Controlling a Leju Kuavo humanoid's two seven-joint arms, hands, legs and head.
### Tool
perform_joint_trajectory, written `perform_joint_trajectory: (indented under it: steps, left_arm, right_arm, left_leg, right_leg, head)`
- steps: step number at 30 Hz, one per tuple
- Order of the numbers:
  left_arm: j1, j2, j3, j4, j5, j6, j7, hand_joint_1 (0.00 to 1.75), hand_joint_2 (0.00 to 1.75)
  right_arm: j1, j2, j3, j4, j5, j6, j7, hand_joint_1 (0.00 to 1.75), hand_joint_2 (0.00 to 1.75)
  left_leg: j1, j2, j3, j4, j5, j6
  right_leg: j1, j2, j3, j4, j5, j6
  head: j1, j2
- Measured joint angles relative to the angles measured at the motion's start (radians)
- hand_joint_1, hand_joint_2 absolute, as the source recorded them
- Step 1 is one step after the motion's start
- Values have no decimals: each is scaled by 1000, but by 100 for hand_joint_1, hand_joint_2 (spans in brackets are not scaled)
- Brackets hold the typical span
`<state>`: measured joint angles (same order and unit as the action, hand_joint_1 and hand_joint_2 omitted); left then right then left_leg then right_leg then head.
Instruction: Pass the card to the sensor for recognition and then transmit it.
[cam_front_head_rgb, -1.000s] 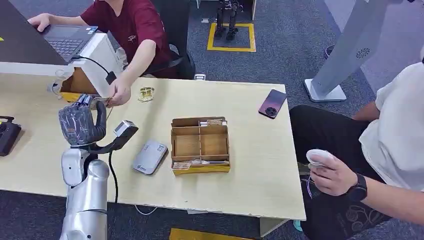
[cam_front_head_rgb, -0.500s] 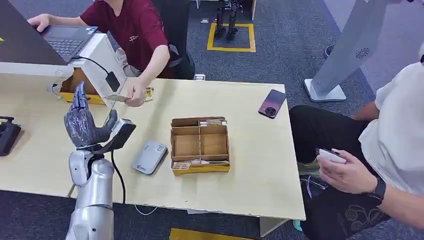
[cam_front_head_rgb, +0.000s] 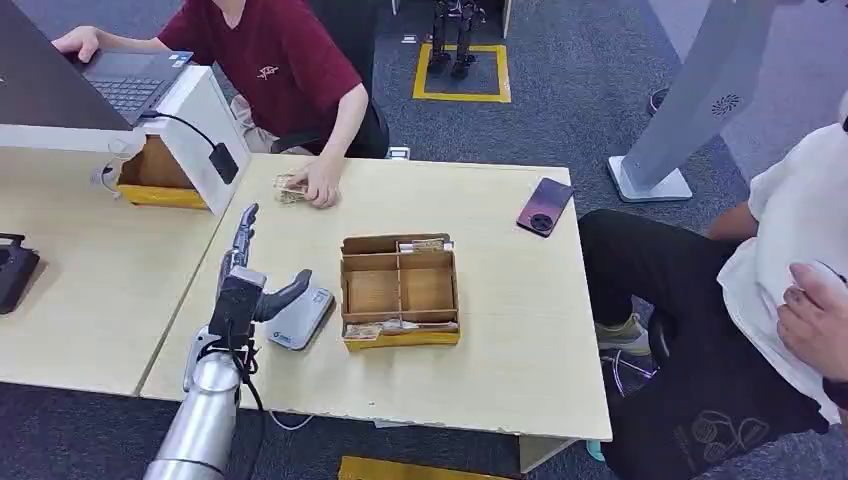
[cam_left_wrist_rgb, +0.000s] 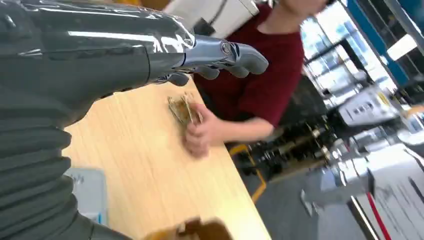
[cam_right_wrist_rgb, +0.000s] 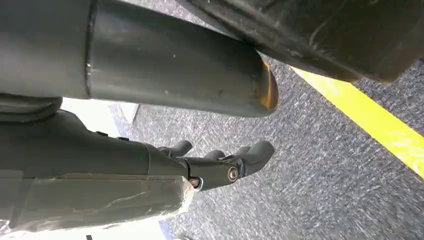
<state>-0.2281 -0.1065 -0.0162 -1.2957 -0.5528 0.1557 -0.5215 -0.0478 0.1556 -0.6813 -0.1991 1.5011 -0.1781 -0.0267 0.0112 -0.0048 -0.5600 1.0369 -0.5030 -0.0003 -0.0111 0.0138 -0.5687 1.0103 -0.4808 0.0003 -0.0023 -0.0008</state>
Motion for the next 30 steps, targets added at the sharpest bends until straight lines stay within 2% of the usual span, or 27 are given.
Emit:
perform_joint_trajectory:
  steps: [3, 6, 8, 10, 12, 15, 16, 18, 20, 23, 26, 30]
  left_arm:
    - [55, 23, -66, -71, 4, -17, -4, 0, 175]
    - [126, 56, -137, -160, -11, -37, -54, 0, 175]
    - [189, 63, -189, -219, -104, 28, -67, 0, 175]
    - [246, 68, -257, -260, -255, 139, -52, 0, 175]
    - [277, 71, -333, -266, -423, 263, 0, 0, 175]
    - [294, 81, -420, -255, -622, 393, 95, 0, 175]
    - [293, 88, -450, -239, -697, 431, 140, 0, 175]
    - [292, 100, -496, -202, -780, 476, 195, 0, 175]
    - [283, 106, -527, -158, -856, 513, 250, 0, 175]
    - [269, 109, -540, -115, -983, 526, 337, 0, 175]
    - [237, 116, -560, -89, -1010, 529, 458, 0, 175]
    - [172, 124, -588, -41, -1015, 532, 563, 0, 175]
  right_arm:
    - [1, 0, -5, 0, 0, 0, 0, 0, 0]
    - [2, 0, -18, 0, -5, -5, 0, 0, 0]
    - [4, 0, -25, 0, -8, -10, 2, 0, 0]
    - [3, 0, -31, 0, -10, -13, 9, 0, 0]
    - [3, 2, -35, 0, -8, -18, 10, 0, 0]
    - [2, 3, -43, 0, -2, -21, 11, 0, 0]
    - [2, 3, -43, 0, 1, -21, 12, 0, 0]
    - [2, 3, -43, 0, 4, -20, 12, 0, 0]
    - [2, 3, -43, 0, 5, -19, 12, 0, 0]
    - [0, 3, -43, 0, 7, -18, 12, 0, 0]
    - [0, 3, -43, 0, 8, -17, 12, 0, 0]
    - [-2, 3, -44, 0, 10, -17, 12, 0, 0]
  left_leg:
    - [0, -1, -1, 0, 0, 0]
    - [0, 0, 0, 0, 0, 0]
    - [0, 0, 0, 0, 0, 0]
    - [0, 0, 0, 0, 0, 0]
    - [0, -1, -1, 0, 0, 0]
    - [0, -1, -1, 0, 0, 1]
    - [0, -1, -1, 0, 0, 1]
    - [0, -1, 0, 0, 0, 1]
    - [0, -1, 0, 0, 0, 1]
    - [0, -1, 0, 0, 0, 0]
    - [0, -2, 0, 0, 1, 0]
    - [0, -2, 0, 0, 1, 0]
  right_leg:
    - [0, -1, 0, 0, 0, 0]
    - [0, 0, 0, 0, 0, 0]
    - [0, 0, 0, 0, 0, 0]
    - [0, -1, 0, -1, 0, 0]
    - [0, -2, 0, -1, 0, 0]
    - [-1, -2, 0, -1, 0, 0]
    - [-1, -2, 0, -1, 0, 0]
    - [-1, -2, 0, -1, 0, 0]
    - [-1, -2, 0, -1, 0, 0]
    - [-1, -2, 0, 0, 0, 0]
    - [-1, -2, 0, 0, 0, 0]
    - [-1, -3, 0, 0, 1, -1]
  head:
    - [0, 0]
    - [0, 0]
    - [0, 0]
    - [0, 0]
    - [0, 0]
    - [0, 0]
    - [1, 0]
    - [0, 0]
    - [0, 0]
    - [0, 0]
    - [0, 0]
    - [0, 0]
